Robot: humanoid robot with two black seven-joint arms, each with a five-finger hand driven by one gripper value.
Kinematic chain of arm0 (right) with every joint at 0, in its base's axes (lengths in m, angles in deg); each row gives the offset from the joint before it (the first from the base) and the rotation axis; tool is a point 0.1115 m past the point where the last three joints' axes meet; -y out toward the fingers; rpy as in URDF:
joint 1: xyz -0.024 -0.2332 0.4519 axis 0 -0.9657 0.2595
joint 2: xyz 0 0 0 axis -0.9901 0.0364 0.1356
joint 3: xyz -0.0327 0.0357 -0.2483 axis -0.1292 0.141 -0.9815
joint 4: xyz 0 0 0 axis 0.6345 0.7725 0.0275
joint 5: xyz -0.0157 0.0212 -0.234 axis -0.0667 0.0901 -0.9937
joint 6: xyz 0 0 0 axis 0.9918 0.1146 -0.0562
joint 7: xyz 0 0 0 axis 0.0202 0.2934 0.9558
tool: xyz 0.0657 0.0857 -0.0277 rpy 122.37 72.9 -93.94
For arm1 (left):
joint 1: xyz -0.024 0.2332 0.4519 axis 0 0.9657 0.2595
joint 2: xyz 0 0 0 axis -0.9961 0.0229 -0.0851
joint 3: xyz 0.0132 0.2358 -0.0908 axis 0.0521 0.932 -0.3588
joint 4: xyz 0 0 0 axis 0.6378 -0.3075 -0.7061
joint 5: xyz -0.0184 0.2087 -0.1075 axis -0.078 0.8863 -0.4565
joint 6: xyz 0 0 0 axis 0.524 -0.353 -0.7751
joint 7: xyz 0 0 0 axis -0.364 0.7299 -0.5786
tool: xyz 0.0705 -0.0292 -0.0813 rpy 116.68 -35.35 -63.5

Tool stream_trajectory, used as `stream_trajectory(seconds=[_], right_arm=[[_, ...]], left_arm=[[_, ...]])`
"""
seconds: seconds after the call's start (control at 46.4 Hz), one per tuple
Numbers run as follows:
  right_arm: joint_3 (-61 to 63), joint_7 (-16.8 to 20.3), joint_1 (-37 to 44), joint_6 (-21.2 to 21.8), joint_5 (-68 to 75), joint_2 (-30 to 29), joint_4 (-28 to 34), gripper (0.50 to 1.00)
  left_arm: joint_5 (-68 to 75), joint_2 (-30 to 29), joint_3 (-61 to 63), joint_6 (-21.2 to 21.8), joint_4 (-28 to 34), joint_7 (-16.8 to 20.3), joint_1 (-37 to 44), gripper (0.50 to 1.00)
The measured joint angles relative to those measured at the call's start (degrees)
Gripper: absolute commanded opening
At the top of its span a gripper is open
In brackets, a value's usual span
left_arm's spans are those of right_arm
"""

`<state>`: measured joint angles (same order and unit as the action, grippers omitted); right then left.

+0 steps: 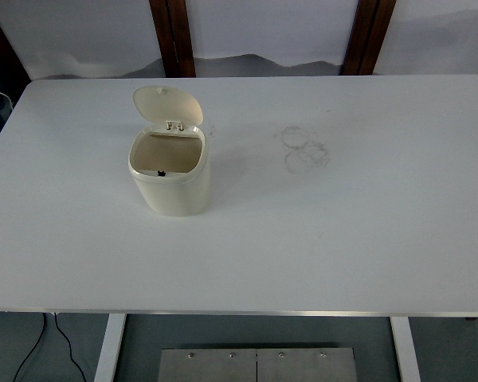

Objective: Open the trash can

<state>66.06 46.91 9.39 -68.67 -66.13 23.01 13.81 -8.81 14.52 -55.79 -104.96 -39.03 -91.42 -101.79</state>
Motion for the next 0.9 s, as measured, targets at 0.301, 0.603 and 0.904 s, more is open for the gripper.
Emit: stream_trajectory(seconds=[0.301, 0.603, 0.904], right_arm=[[0.08, -0.02, -0.1, 0.0, 0.0, 0.0, 0.0, 0.995], [0.01, -0.01, -0.17, -0.01, 0.0, 0.01, -0.01, 0.995], [-0.02, -0.01, -0.16, 0.06, 0.0, -0.01, 0.01, 0.995]], left_arm=[[-2.99, 0.31, -18.33, 0.01, 8.25, 3.07, 6.54, 1.0], [-9.31, 0.25, -27.07, 0.21, 14.94, 8.09, 16.68, 1.0], [-16.99, 0.62, -34.75, 0.21, 20.28, 10.17, 32.29, 1.0]])
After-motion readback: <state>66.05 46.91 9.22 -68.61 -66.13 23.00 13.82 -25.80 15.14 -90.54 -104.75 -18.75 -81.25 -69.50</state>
